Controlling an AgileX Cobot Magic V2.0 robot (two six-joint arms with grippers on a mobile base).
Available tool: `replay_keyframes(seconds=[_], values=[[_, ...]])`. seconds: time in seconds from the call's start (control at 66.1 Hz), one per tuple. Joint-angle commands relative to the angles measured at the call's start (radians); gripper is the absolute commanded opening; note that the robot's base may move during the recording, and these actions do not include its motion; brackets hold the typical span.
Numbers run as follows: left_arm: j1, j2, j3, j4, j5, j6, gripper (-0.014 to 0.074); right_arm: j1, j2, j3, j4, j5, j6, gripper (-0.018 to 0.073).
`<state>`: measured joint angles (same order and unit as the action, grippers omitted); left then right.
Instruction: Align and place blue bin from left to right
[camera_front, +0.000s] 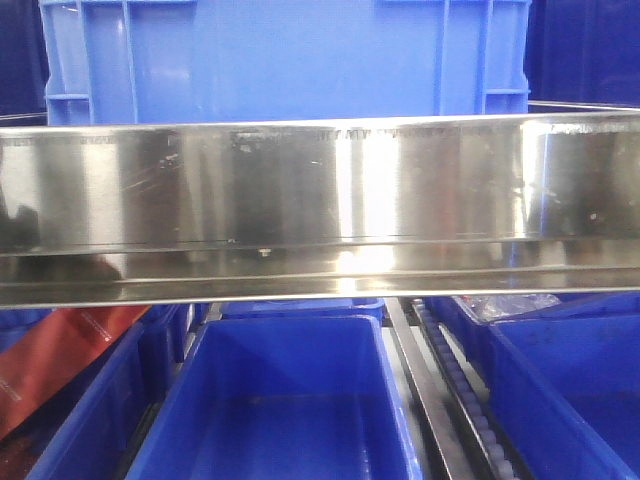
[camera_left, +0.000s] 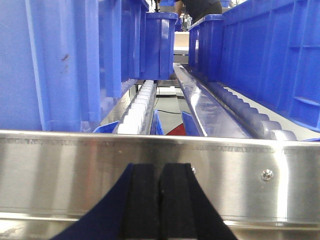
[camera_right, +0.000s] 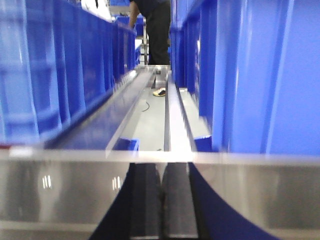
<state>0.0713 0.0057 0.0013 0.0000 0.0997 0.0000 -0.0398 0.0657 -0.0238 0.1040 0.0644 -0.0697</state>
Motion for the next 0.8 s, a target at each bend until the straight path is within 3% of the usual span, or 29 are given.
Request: replay_keyframes(seconds=[0.0,0.787], values=[[0.005,-0.006,-0.001,0.000,-0.024,0.000,-0.0111,-0.006,-0.066,0.024,0.006,-0.064,-0.008,-0.0162],[0.005,-0.006,-0.001,0.000,-0.027,0.000,-0.0111,-0.066,-0.066,0.024,0.000,0.010,-0.008,-0.0162]])
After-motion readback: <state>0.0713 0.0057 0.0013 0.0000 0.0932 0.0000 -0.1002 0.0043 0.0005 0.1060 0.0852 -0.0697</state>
